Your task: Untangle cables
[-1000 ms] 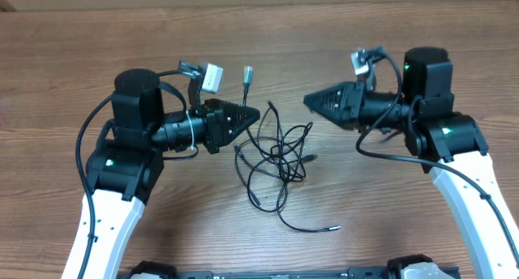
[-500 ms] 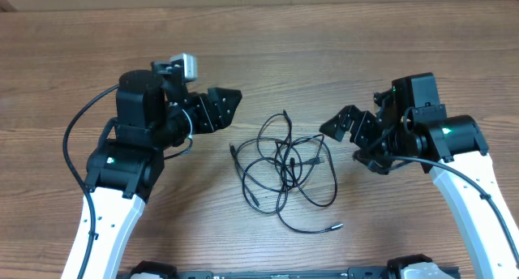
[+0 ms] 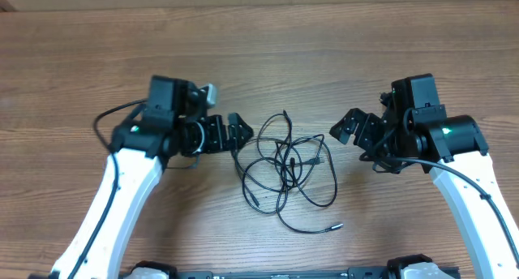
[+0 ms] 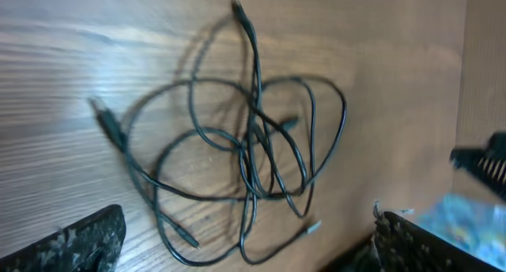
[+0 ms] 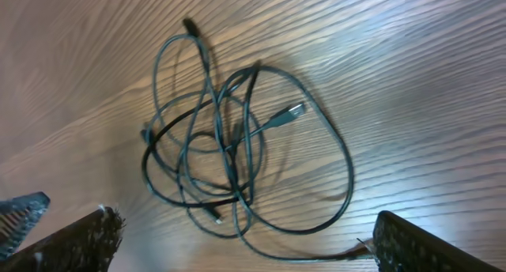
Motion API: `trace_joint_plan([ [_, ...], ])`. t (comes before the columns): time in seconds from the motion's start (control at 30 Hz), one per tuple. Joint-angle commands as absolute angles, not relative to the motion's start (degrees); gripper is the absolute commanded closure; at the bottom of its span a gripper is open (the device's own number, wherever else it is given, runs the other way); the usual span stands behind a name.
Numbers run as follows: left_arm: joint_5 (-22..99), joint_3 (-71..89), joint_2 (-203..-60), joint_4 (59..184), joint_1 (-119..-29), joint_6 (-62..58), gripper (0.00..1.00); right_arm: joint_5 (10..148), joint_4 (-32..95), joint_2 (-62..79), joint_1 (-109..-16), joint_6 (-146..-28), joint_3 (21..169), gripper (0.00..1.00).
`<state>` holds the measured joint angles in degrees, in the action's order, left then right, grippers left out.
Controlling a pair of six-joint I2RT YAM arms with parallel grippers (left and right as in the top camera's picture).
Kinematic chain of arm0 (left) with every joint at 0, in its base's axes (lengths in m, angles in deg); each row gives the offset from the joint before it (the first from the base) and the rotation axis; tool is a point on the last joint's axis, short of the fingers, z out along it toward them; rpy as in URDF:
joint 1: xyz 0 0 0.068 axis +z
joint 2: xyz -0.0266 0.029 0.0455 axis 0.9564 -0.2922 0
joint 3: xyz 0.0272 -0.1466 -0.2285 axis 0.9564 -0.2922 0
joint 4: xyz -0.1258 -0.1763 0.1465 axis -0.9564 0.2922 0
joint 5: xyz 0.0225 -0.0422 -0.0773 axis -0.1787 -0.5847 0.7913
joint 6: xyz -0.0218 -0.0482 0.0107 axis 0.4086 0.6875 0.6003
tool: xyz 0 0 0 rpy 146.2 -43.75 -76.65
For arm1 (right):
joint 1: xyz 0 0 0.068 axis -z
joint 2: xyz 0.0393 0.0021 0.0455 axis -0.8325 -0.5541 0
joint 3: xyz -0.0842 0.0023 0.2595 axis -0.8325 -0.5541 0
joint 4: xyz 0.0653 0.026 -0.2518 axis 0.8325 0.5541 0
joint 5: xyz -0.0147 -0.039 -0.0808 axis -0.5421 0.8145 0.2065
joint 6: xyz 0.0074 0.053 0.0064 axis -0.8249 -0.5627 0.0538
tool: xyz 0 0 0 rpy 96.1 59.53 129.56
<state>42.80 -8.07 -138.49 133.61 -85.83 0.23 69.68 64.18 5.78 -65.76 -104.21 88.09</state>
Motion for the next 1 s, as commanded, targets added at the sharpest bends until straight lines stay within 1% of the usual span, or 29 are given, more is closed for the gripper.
trace_joint_plan([
  [0.0,48.1,-7.3,-142.3,131.7,-88.9,-4.0,0.00,73.2,64.6,5.3,-65.6,-104.6,88.5,0.00],
  [0.27,48.0,-7.3,-151.6,125.2,-97.1,4.0,0.00,75.3,66.0,2.3,-65.6,-104.6,88.5,0.00],
  [0.4,48.0,-7.3,-156.3,121.7,-99.6,8.3,0.01,75.3,66.2,1.2,-65.6,-104.6,88.0,0.00],
  [0.43,48.1,-7.3,-157.4,120.6,-100.1,8.7,0.05,75.3,66.2,1.1,-65.6,-104.6,87.7,0.00],
  [0.47,48.1,-7.3,-158.4,119.8,-100.4,8.7,0.11,75.3,66.2,1.0,-65.6,-104.6,87.4,0.00],
  [0.53,48.1,-7.3,-159.7,118.6,-100.7,8.8,0.42,75.3,66.1,1.1,-65.6,-104.6,86.6,0.00],
  [0.57,48.1,-7.3,-160.1,118.2,-100.8,9.2,0.54,75.5,66.1,1.1,-65.6,-104.6,86.3,0.00],
  [0.63,48.1,-7.3,-160.5,118.0,-100.8,9.8,0.72,75.9,66.1,1.1,-65.6,-104.6,85.5,0.00],
  [0.7,48.1,-7.3,-160.5,118.0,-100.8,9.8,0.96,76.5,66.1,1.1,-65.6,-104.6,84.9,0.00],
  [0.8,50.3,-7.3,-160.4,118.0,-100.8,9.2,0.96,76.6,66.1,1.1,-65.6,-104.6,84.6,0.00],
  [0.87,55.5,-7.2,-160.2,116.5,-100.5,9.0,0.96,76.6,66.1,1.0,-65.6,-104.6,84.6,0.00],
  [0.97,66.4,-6.1,-158.7,110.9,-98.9,8.5,0.96,76.6,66.1,1.1,-65.6,-104.6,84.6,0.00],
])
